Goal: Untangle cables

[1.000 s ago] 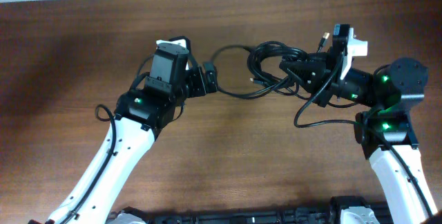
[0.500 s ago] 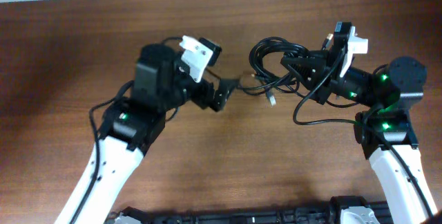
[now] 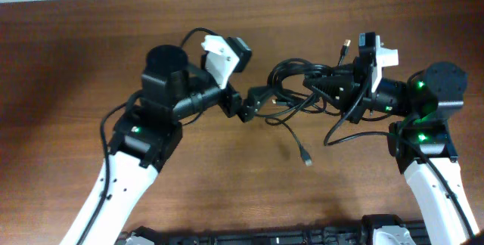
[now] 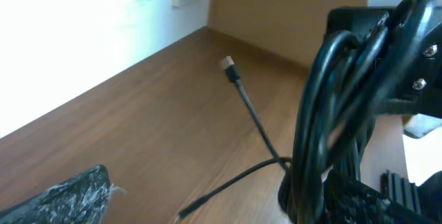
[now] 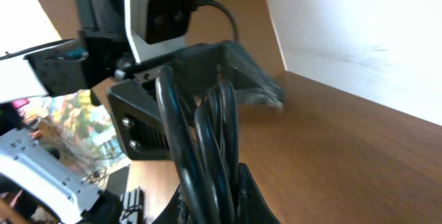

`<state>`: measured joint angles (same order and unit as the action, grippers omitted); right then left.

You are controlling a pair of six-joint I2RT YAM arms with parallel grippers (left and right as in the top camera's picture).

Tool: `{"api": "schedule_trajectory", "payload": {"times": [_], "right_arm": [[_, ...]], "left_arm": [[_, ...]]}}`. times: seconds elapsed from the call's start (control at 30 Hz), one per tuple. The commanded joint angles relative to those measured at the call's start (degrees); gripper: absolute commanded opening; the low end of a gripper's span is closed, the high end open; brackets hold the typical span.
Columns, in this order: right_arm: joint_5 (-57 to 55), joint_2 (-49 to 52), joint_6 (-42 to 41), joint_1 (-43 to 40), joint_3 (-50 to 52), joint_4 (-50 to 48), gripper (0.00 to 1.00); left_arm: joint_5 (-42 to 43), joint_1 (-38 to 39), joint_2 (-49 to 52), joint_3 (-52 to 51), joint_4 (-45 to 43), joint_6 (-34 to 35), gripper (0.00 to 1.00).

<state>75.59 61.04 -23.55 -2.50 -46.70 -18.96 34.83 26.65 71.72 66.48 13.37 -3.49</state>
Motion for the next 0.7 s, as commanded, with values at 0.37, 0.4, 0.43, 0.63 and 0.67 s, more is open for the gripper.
{"api": "schedule_trajectory", "payload": {"times": [0.37, 0.4, 0.43, 0.63, 0.67], "right_arm": [[3.4, -0.2, 0.6, -0.2, -0.5, -0.5, 0.18], [3.2, -0.1, 0.7, -0.2, -0.5, -0.6, 0.34], [2.3, 0.0, 0.7, -0.2, -0.5, -0.6, 0.53], [-5.6, 0.8, 0.6, -4.8, -0.5, 0.4, 0.82], [-5.8, 0.8, 0.6, -5.7, -0.5, 0.7, 0.82]], "left_arm": [[1.2, 3.7, 3.0, 0.4, -6.1, 0.2, 0.00], [1.2, 3.7, 3.0, 0.4, -6.1, 0.2, 0.00], [1.2, 3.7, 3.0, 0.4, -6.1, 0.2, 0.00], [-3.1, 1.9, 3.0, 0.4, -5.4, 3.4, 0.00], [-3.2, 1.5, 3.0, 0.4, -5.3, 4.0, 0.00]]}}
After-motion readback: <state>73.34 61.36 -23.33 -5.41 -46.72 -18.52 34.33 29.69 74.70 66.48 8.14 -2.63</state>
